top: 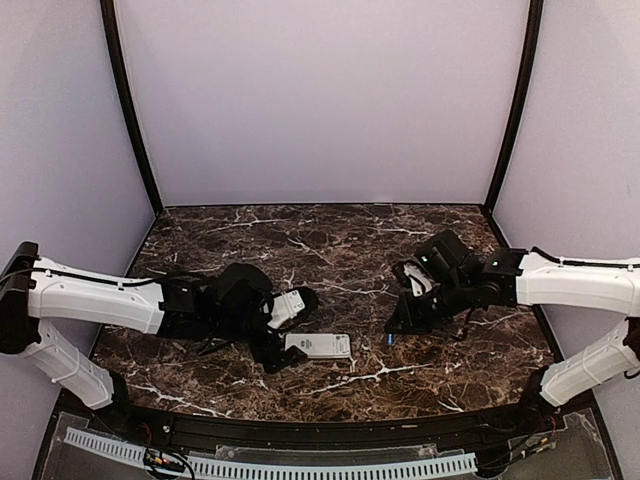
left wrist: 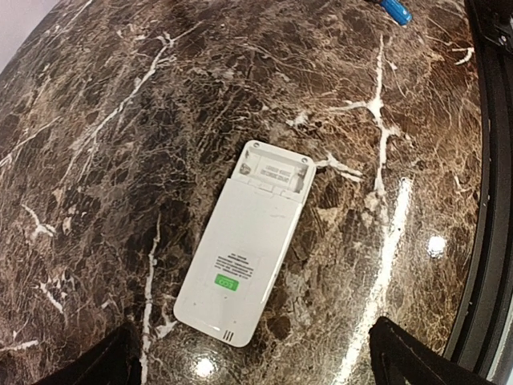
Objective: Load the batteries into the remote control
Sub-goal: Move the remote control without batteries to the center of the board.
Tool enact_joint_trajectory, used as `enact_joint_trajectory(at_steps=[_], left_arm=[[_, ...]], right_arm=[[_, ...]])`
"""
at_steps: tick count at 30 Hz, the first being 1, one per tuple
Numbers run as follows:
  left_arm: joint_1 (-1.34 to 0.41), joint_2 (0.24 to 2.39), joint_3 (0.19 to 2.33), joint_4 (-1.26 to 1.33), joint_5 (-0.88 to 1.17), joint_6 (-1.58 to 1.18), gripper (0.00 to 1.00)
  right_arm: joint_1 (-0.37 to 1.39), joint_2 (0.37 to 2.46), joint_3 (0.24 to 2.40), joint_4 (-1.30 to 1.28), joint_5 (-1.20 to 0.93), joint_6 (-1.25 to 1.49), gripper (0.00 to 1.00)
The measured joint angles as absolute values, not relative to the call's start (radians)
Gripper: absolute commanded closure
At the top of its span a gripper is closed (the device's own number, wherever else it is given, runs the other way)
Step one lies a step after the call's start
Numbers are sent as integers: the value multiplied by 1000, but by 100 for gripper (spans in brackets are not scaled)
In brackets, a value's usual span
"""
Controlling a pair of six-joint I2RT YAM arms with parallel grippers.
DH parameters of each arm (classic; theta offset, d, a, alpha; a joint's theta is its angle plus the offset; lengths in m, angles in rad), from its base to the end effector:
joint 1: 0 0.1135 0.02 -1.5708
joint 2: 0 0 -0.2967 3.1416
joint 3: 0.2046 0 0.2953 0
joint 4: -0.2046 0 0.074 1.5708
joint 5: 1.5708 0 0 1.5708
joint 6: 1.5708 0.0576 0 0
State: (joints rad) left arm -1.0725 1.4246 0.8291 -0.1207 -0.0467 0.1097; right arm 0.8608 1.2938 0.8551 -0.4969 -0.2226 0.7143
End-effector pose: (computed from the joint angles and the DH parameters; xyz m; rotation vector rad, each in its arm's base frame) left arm 0.1692 -0.3053 0.2082 1.2760 1.9456 -0.4424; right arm 0.1881 0.2383 0.2256 -0.2988 2.7066 0.8485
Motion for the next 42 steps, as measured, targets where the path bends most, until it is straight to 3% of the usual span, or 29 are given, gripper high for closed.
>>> enact_joint_trajectory(at_steps=[23,28,31,39,42], left_arm=[[-952,1720,850,23,140,355,3],[-953,1758,863,57,162,342,24],[-954,1769,871,64,175,315,46],[-1016,1770,833,145,147,235,68],[-1057,1770,815,186,139,196,71]], right_arm=[[898,1322,772,-402,-266,750,100],[898,1359,795,-396,-255,754,100],[898,1383,817,-394,-246,760,100],[904,1333,804,-392,-244,808,100],[904,1279,794,-400,-234,826,100]])
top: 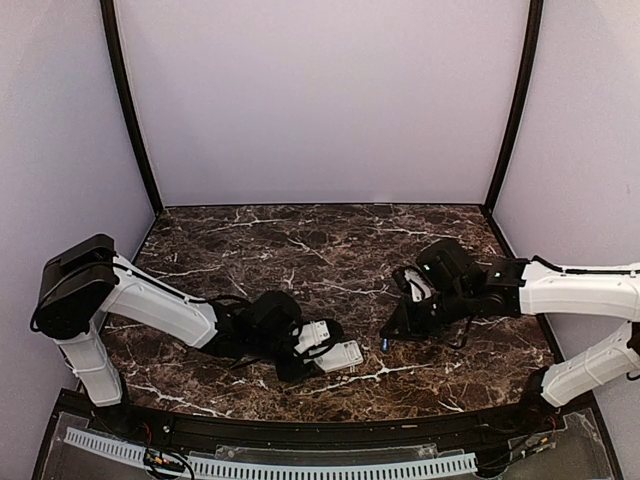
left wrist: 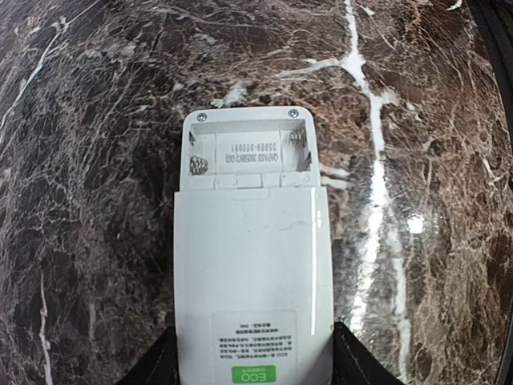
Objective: Load the batteries into the remote control
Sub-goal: Move the remote control without batteries to the center of the board.
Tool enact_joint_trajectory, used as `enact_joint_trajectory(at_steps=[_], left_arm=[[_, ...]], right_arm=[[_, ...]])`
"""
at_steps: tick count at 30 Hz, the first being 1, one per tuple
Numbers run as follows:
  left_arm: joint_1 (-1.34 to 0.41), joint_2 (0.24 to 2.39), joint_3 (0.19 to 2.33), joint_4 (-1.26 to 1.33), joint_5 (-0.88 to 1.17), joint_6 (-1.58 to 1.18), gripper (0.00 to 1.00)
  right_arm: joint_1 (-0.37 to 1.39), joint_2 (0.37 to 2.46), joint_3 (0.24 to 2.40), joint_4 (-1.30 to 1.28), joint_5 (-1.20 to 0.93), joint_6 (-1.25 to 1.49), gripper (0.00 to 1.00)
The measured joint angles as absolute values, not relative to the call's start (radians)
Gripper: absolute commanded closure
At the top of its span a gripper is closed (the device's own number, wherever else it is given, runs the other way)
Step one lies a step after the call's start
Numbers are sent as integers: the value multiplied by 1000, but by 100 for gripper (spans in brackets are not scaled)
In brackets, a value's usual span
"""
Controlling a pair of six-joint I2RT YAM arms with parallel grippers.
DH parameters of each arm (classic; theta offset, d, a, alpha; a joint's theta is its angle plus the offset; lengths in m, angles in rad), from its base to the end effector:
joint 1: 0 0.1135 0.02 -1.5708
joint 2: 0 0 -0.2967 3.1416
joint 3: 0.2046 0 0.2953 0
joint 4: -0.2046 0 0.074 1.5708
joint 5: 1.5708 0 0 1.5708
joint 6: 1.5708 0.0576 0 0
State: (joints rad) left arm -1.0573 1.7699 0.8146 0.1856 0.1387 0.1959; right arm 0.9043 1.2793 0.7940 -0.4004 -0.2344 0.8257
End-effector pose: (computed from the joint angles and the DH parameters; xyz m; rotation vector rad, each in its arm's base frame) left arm 0.1840 -0.3425 0.1117 1.4685 1.9077 -0.5773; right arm 0.1754 0.2447 0.2152 -0.2205 2.7074 0.9439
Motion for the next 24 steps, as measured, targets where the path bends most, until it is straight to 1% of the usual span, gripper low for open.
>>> enact_joint_trajectory(at_steps=[5,7,9,11,12,13,14,16,19,24], left_arm=[[-1140,1770,811,193,130,173,72],[-1164,1770,811,192,129,171,70],[-1181,1770,811,190,126,172,65],[-1187,1770,811,188,125,176,56],[-1188,1770,811,187,126,183,48],[-1188,1770,811,187,126,191,44],[-1188,1770,811,188,127,199,37],[-1188,1770,810,189,128,215,30],[-1194,1766,799,196,146,220,24],[-1199,1750,779,198,153,216,22]], right_arm=[[907,1232,782,-417,-225,822,100],[910,1229,777,-414,-218,809,100],[917,1227,768,-396,-208,787,100],[923,1227,756,-367,-205,765,100],[925,1227,751,-349,-205,755,100],[928,1230,748,-332,-202,744,100],[931,1234,747,-321,-202,736,100],[943,1248,745,-284,-200,718,100],[965,1282,733,-230,-196,703,100],[1012,1333,708,-179,-167,700,100]])
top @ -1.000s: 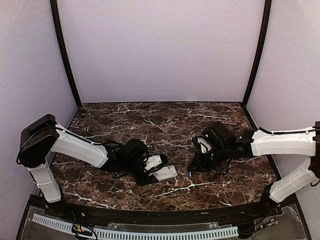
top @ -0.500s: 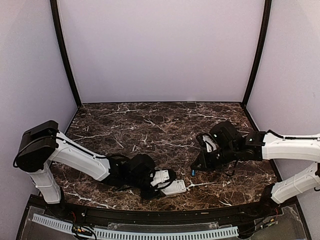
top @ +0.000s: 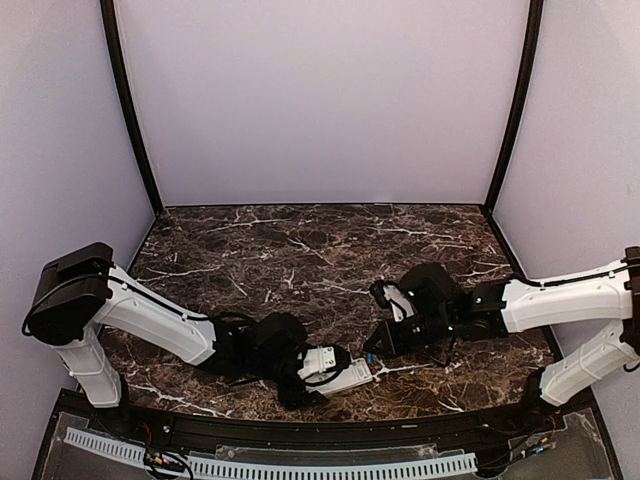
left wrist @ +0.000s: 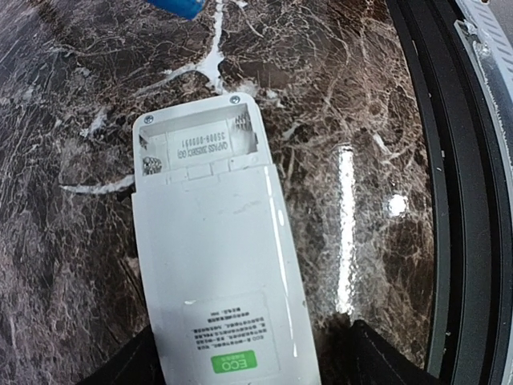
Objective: Load the batteries into the remote control
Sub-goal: Move the remote control without batteries to the center of the board, then hold the remote control without batteries at the center of the board.
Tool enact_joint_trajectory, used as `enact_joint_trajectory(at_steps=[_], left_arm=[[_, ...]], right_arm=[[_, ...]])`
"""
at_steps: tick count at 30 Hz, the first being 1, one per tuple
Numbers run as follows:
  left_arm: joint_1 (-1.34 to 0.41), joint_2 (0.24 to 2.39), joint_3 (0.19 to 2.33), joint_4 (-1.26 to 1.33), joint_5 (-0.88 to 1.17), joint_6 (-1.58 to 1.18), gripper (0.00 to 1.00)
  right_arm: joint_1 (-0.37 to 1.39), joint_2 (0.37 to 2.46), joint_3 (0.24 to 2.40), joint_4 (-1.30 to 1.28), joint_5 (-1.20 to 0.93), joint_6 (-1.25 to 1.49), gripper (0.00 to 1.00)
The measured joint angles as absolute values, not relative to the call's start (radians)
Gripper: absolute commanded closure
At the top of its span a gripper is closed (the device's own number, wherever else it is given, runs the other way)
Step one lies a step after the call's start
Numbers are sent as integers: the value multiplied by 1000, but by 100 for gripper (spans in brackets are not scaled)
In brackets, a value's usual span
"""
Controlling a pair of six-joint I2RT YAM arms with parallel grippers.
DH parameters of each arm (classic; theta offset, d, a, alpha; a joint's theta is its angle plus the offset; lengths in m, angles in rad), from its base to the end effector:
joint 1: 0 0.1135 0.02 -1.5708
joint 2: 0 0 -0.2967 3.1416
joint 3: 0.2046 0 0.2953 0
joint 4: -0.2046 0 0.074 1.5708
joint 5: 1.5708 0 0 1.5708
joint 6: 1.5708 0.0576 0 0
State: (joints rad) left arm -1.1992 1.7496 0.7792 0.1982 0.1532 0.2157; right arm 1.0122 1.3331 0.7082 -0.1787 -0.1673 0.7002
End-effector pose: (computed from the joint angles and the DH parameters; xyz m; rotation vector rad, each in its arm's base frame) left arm 0.1296 -0.3567 0.1094 1.6379 1.7945 -0.6481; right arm 0.1564 0.2684 0.1872 -0.4914 2.5576 0.9365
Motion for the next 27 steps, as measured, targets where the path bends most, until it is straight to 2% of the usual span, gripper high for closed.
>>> enact_joint_trajectory(at_steps=[9,15,27], left_arm=[[-1208,1692,704,215,148,157,22],[-1211,1690,690,241,124,132,17],[-1217,1691,625,378,51,53,31]], right_arm=[[1043,1420,711,-88,-121,619,100],[1045,1511,767,-87,-115,517,100],[1046,1576,780,-103,-112,445,100]])
